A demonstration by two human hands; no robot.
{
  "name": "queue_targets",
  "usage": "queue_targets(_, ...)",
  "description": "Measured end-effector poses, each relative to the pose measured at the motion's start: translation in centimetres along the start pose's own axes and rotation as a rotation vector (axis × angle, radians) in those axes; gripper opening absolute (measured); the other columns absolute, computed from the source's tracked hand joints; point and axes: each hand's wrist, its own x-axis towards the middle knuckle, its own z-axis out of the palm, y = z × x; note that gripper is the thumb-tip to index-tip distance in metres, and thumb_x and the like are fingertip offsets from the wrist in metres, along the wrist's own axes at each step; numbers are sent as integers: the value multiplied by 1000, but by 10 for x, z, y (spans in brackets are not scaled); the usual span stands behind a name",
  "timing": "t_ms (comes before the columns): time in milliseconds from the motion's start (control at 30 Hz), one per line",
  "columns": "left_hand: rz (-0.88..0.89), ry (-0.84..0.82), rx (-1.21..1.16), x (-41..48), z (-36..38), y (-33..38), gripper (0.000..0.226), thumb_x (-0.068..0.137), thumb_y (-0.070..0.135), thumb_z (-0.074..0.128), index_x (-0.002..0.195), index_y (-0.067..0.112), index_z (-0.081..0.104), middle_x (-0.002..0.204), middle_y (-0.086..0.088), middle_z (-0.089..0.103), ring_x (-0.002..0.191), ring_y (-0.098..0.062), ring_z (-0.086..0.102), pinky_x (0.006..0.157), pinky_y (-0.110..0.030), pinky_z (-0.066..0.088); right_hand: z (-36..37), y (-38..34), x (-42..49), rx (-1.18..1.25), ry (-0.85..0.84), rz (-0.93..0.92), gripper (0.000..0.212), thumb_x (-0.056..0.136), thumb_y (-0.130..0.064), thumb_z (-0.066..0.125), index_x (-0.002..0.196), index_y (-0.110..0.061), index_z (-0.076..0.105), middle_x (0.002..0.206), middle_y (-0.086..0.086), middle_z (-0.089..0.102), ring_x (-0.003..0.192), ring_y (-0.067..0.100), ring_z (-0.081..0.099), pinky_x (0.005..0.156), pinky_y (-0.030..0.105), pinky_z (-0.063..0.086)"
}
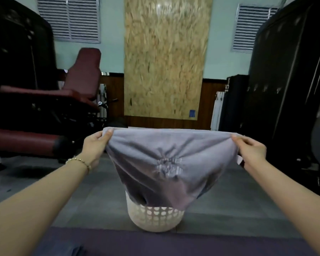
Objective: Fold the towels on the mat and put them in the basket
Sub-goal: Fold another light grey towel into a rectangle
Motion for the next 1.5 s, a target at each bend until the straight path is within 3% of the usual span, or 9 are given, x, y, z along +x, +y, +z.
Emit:
queue_targets(267, 84, -49, 103, 2, 6, 21, 20, 93, 29, 57, 82, 17, 67, 81, -2, 64, 78, -14, 56, 70, -28, 46, 12, -14, -9, -109, -185, -102, 13, 87, -23, 68, 96, -13, 68, 91, -4, 65, 91, 12, 59, 90, 36, 52)
queue_targets(500, -285, -697, -26, -30, 10, 4, 24, 95, 28, 49, 106, 14, 65, 98, 3, 73, 92, -5, 67, 75, -16, 53, 13, 17, -30, -165, -647, 205, 15, 84, -24, 68, 95, -13, 70, 84, -3, 70, 76, 8, 63, 59, 18, 51)
queue_targets(633, -581, -906, 125, -52, 6, -90, 52, 76, 38, 71, 118, 9, 63, 119, -4, 67, 111, -14, 62, 96, -26, 49, 0, 107, -44, -332, -757, 441, 12, 82, -15, 71, 90, -7, 72, 87, 3, 73, 74, 8, 67, 60, 17, 54)
queue_targets(767, -646, -764, 485, -96, -2, -210, 20, 87, 28, 67, 86, 9, 62, 79, -5, 62, 58, -6, 58, 56, -16, 44, -23, 219, -72, -513, -660, 598, 2, 84, -3, 69, 82, -2, 67, 74, 7, 65, 59, 13, 60, 46, 16, 50)
queue_targets(1067, -469, -557, 736, -108, 11, -321, 14, 87, 10, 64, 98, 10, 71, 100, -9, 69, 94, -22, 62, 80, -26, 44, -51, 346, -60, -743, -429, 432, 12, 81, -15, 74, 84, -14, 62, 73, 2, 65, 65, 10, 62, 57, 21, 46)
queue_targets(1167, -454, -521, 807, -100, 20, -339, 13, 86, 10, 62, 98, 12, 70, 92, -7, 68, 78, -21, 64, 72, -25, 48, -50, 364, -48, -848, -459, 428, 13, 84, -18, 71, 75, -19, 61, 78, 4, 66, 76, 20, 58, 72, 27, 43)
queue_targets(1267, -548, -387, 599, -97, 33, -357, 13, 85, 6, 65, 98, 5, 68, 78, -12, 68, 62, -21, 67, 77, -35, 57, -38, 391, -41, -750, -381, 470, 6, 84, -11, 69, 80, -10, 66, 63, 5, 65, 50, 13, 58, 64, 30, 51)
queue_targets(1367, -534, -222, 485, -93, 46, -373, 6, 83, 7, 67, 87, 11, 68, 91, -17, 70, 89, -31, 68, 92, -41, 52, -24, 413, -35, -579, -240, 522, 8, 89, -3, 61, 82, -6, 62, 52, 1, 62, 36, 2, 57, 42, 16, 48)
queue_targets(1500, -592, -275, 537, -106, 62, -378, 44, 93, 7, 54, 136, -1, 44, 136, -16, 51, 126, -28, 48, 102, -30, 36, -17, 433, -39, -437, -238, 633, 21, 94, 2, 49, 114, -1, 54, 92, 14, 60, 44, 1, 61, 50, 11, 50)
